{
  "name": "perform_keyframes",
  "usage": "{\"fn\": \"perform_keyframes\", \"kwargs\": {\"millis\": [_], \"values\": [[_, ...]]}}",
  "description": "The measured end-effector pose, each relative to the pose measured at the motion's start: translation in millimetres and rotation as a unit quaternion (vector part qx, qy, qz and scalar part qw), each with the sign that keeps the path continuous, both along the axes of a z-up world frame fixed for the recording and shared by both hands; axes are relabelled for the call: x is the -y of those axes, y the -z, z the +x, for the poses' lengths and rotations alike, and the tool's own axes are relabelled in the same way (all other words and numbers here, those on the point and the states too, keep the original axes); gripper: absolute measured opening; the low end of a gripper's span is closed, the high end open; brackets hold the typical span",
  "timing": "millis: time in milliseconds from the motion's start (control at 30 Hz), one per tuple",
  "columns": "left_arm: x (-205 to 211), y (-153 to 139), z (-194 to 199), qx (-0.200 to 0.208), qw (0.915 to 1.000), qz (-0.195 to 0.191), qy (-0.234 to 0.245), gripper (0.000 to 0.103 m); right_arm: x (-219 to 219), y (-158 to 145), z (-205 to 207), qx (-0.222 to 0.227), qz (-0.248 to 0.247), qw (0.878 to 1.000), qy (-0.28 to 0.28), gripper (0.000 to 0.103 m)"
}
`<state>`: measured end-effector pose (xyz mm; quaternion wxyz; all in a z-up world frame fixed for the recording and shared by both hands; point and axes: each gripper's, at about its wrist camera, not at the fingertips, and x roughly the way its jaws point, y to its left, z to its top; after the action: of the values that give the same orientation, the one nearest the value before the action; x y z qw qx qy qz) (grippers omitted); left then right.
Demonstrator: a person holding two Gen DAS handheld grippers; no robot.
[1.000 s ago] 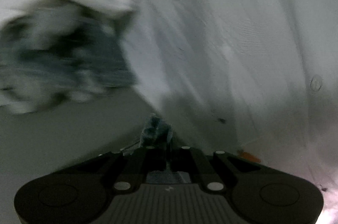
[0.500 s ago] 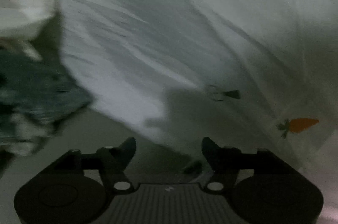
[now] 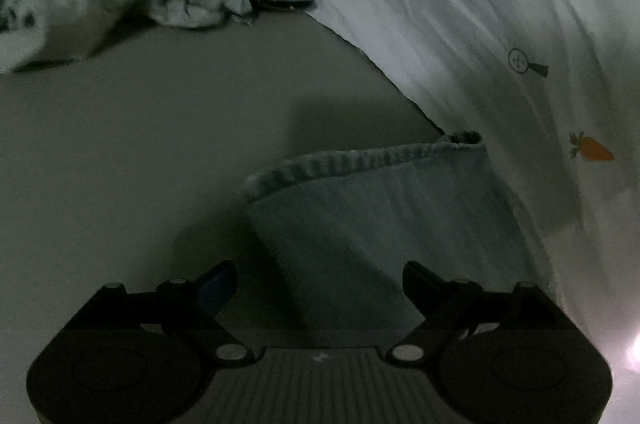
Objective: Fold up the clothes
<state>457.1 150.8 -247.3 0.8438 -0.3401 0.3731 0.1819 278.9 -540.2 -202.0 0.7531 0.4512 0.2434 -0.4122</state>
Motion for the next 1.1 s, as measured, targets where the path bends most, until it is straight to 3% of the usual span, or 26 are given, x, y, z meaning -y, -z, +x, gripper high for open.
{"fn": "perform_keyframes", "kwargs": {"millis": [133,200,267,300,367,400,433,467,633,733,900,1000,1100], "values": [[7.1,3.5,25.1,0.007,0.9998,0.014,-0.015,0.097,3.1,9.7,14.5,0.011,0.008,0.999,0.035,0.098],[11.7,3.6,36.0,0.002,0.9991,0.027,-0.032,0.096,6.6,12.7,15.3,0.017,0.013,0.998,0.061,0.098],[20.2,1.4,42.5,-0.013,0.9973,0.055,-0.048,0.069,10.2,12.1,14.2,0.016,0.019,0.997,0.072,0.096],[20.7,0.9,44.6,-0.016,0.9972,0.057,-0.046,0.040,10.1,10.1,12.3,0.012,0.020,0.997,0.070,0.090],[18.3,-1.9,45.5,-0.014,0.9975,0.047,-0.049,0.019,9.0,4.7,9.1,0.002,0.012,0.998,0.058,0.071],[15.4,-4.2,44.2,-0.010,0.9977,0.036,-0.057,0.016,7.5,-0.1,6.0,-0.001,0.000,0.999,0.050,0.040],[14.5,-10.6,41.4,-0.007,0.9977,0.033,-0.059,0.014,8.9,-4.4,1.3,0.008,-0.004,0.999,0.045,0.021],[13.7,-17.1,38.7,-0.005,0.9977,0.030,-0.061,0.012,14.2,-7.6,-4.5,0.031,0.005,0.999,0.043,0.015],[9.7,-47.8,9.7,0.010,0.9976,0.020,-0.066,0.010,31.3,-21.1,-33.0,0.115,0.046,0.992,0.035,0.011],[3.9,-58.1,-36.9,0.021,0.9962,-0.001,-0.084,0.010,36.4,-29.1,-38.7,0.114,0.034,0.993,0.003,0.011],[-7.1,-76.8,-154.0,0.031,0.9927,-0.022,-0.114,0.009,59.1,-30.6,-66.7,0.121,0.058,0.991,-0.020,0.011],[-0.2,-78.4,-224.5,0.008,0.9937,0.009,-0.111,0.009,70.2,-28.6,-84.5,0.096,0.041,0.994,-0.044,0.010],[3.0,-49.2,-275.9,-0.037,0.9918,0.014,-0.121,0.012,81.8,-11.7,-84.9,0.030,0.029,0.995,-0.087,0.015]]}}
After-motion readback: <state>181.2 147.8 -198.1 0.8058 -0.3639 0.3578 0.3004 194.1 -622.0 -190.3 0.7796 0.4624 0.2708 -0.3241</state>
